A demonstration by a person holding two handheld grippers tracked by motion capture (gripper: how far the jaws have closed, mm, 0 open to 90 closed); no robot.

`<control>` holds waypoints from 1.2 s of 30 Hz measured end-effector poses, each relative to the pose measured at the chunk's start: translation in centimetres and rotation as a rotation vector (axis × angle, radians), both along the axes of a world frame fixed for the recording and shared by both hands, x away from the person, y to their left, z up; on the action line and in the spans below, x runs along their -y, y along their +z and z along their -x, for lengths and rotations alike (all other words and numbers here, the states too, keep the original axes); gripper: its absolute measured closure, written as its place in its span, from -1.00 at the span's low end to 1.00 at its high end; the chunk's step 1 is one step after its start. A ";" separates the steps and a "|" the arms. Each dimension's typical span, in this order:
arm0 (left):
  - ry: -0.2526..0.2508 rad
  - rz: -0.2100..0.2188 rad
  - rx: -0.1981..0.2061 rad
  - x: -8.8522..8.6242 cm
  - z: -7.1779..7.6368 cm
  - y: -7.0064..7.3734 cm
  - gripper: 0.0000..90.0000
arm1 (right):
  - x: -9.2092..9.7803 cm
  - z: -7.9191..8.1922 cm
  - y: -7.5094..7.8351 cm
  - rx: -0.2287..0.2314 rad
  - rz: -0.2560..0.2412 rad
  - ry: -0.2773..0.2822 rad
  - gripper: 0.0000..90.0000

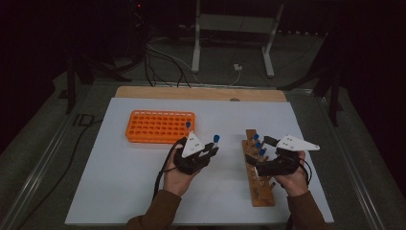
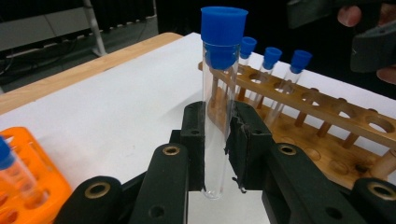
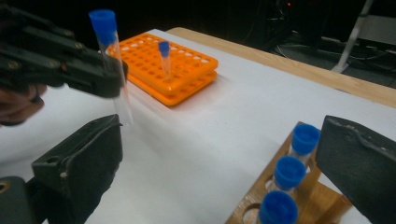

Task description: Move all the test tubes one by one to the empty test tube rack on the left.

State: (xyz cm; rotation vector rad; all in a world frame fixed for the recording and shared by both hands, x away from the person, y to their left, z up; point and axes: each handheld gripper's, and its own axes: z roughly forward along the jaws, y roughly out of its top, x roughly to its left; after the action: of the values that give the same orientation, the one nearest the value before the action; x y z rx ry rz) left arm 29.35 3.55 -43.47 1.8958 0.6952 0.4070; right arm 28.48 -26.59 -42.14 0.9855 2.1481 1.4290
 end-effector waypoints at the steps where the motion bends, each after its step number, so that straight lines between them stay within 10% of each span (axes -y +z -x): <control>1: 0.003 0.000 0.000 -0.2 0.0 0.0 0.71 | 0.1 0.0 -0.1 0.000 0.006 -0.004 -0.97; 36: 0.231 -0.018 0.039 -6.6 -4.5 -0.3 0.71 | 2.0 0.9 -1.0 0.001 -0.014 -0.028 -0.97</control>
State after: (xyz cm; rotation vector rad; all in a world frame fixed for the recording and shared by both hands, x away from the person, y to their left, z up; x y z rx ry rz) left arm 33.84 10.15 -43.73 1.8258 0.8907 0.5959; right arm 27.56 -28.56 -43.11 1.0161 2.1182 1.4330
